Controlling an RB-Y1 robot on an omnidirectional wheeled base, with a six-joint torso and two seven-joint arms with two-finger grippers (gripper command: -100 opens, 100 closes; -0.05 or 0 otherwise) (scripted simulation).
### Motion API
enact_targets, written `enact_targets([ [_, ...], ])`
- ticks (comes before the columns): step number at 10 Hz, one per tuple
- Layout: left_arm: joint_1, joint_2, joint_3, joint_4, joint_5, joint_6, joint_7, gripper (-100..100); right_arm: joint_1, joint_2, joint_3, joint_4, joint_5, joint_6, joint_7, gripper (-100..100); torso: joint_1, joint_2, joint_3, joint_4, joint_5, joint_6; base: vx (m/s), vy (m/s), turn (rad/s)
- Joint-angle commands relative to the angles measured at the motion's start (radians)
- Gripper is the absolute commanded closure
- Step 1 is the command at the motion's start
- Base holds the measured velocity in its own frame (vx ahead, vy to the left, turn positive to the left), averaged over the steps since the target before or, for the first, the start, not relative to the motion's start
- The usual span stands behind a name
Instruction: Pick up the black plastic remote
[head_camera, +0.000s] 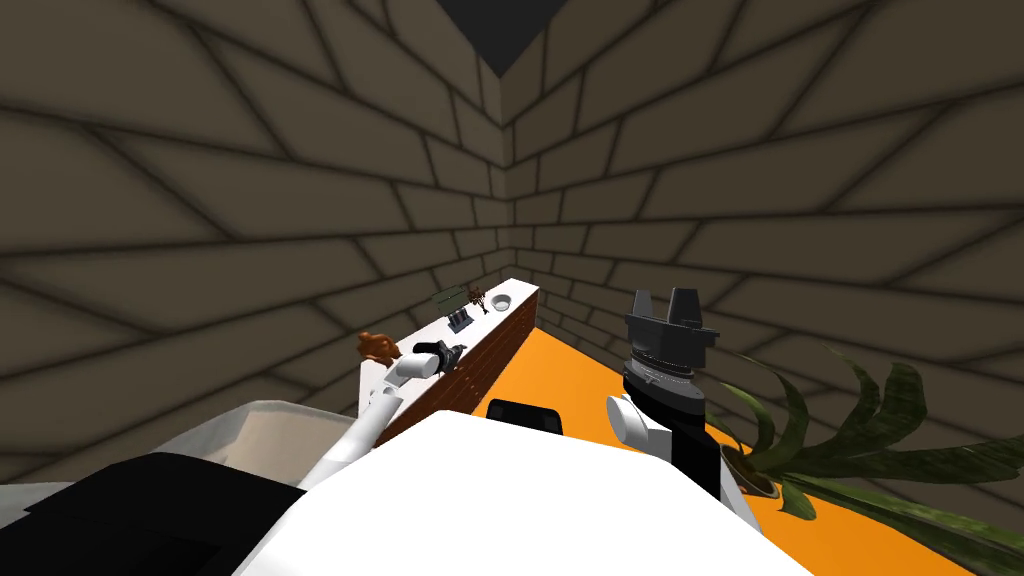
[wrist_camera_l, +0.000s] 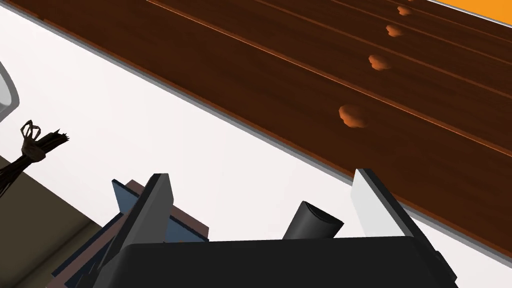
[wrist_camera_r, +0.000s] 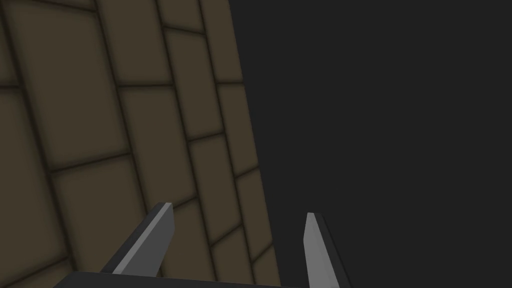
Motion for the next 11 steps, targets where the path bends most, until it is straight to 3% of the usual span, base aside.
enact_targets([
  [1, 0.01, 0.008, 0.005, 0.003, 0.007, 0.037, -0.012, -100, 0.0, 0.0, 0.0, 0.0, 0.0, 0.0, 0.0, 0, 0.0, 0.0, 0.0, 0.0, 0.0, 0.0, 0.045, 0.052, -0.089],
  [11, -0.006, 0.104, 0.047, 0.178, 0.07, 0.295, -0.136, -100, 0.0, 0.0, 0.0, 0.0, 0.0, 0.0, 0.0, 0, 0.002, -0.001, -0.001, 0.0, 0.0, 0.0, 0.048, 0.077, -0.152],
])
